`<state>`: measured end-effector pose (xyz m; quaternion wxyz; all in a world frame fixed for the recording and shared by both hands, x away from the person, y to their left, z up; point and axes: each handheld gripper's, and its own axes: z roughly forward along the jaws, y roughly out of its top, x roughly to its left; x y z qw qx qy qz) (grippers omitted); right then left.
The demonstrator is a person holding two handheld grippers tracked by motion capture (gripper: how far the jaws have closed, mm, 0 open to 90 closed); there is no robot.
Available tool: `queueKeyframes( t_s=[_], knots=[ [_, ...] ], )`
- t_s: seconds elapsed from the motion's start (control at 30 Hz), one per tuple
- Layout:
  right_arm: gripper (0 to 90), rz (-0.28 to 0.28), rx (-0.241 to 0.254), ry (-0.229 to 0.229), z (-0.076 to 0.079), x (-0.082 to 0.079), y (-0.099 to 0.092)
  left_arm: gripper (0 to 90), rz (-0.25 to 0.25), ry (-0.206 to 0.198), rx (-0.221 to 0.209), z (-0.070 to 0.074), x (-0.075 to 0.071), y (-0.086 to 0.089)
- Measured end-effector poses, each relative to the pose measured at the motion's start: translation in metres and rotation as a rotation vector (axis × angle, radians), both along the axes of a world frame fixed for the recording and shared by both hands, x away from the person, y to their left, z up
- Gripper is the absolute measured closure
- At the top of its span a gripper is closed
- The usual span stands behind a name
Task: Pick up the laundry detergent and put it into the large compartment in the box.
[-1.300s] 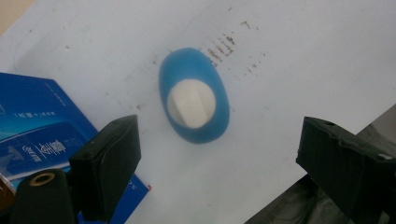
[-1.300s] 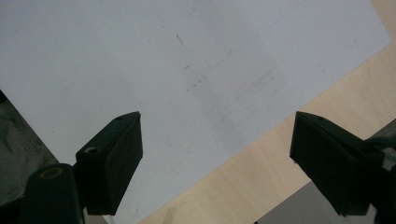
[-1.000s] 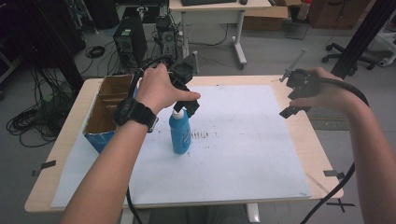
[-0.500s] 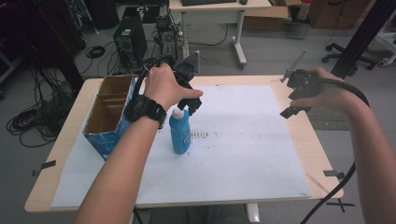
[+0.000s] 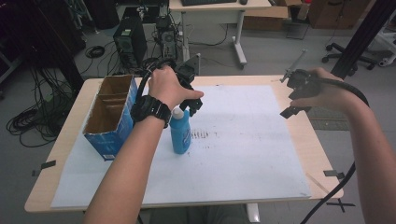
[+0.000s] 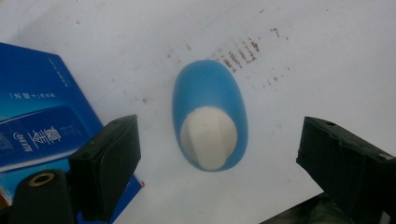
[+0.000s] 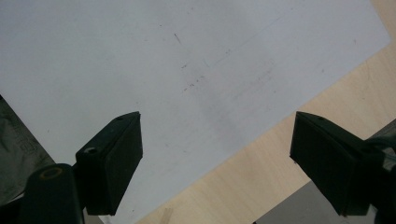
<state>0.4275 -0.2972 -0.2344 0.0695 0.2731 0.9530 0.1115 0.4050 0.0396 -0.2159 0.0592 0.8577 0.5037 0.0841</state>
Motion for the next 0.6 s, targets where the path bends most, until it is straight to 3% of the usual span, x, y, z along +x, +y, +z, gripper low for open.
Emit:
queueKeyframes(
  t_s=[0.6],
  knots=[
    [16.8, -0.002, -0.005, 0.008, -0.005, 0.001, 0.0, 13.5, 0.032, 0.022, 0.018, -0.013, 0.007, 0.0]
  ],
)
